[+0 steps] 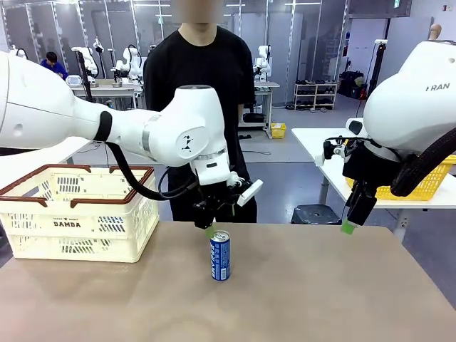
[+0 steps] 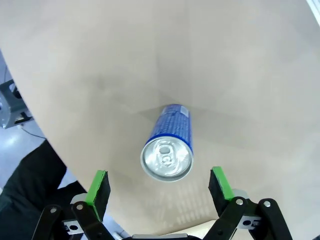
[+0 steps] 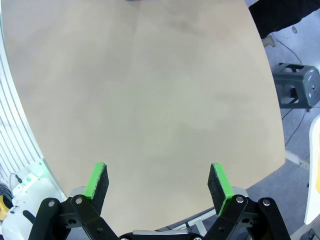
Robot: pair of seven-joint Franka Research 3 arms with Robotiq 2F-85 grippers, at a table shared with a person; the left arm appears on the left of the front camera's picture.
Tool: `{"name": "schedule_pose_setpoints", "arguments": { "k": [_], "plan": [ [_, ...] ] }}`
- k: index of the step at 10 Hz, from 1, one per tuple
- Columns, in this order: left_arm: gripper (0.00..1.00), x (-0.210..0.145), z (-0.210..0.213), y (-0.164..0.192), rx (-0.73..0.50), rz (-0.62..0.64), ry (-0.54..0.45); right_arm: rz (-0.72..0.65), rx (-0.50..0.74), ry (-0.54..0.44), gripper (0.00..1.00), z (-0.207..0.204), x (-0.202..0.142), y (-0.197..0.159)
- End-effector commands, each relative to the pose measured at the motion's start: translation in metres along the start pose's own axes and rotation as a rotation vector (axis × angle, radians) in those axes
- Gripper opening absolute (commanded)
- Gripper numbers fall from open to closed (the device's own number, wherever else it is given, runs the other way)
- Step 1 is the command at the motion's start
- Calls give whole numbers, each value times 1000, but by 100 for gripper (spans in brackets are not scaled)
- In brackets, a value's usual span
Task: Place the drinks into the Shopping basket.
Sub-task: Pick up one drink and place it into the Shopping basket.
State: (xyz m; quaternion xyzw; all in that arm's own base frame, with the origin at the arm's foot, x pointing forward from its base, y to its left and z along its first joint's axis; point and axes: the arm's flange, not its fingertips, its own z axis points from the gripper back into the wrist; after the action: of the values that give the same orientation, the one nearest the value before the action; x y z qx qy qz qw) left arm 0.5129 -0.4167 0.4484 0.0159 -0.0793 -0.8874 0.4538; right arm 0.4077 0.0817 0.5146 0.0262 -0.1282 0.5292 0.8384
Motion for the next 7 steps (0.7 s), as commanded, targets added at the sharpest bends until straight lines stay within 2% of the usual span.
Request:
{"name": "schedule_pose_setpoints", "arguments": {
  "k": [1, 7],
  "plan": [
    [100, 6, -2, 6, -82, 31, 31, 0, -1, -1, 100, 0, -1, 0],
    [100, 2, -32, 14, -147, 47, 72, 0, -1, -1, 100, 0, -1, 0]
  ]
}}
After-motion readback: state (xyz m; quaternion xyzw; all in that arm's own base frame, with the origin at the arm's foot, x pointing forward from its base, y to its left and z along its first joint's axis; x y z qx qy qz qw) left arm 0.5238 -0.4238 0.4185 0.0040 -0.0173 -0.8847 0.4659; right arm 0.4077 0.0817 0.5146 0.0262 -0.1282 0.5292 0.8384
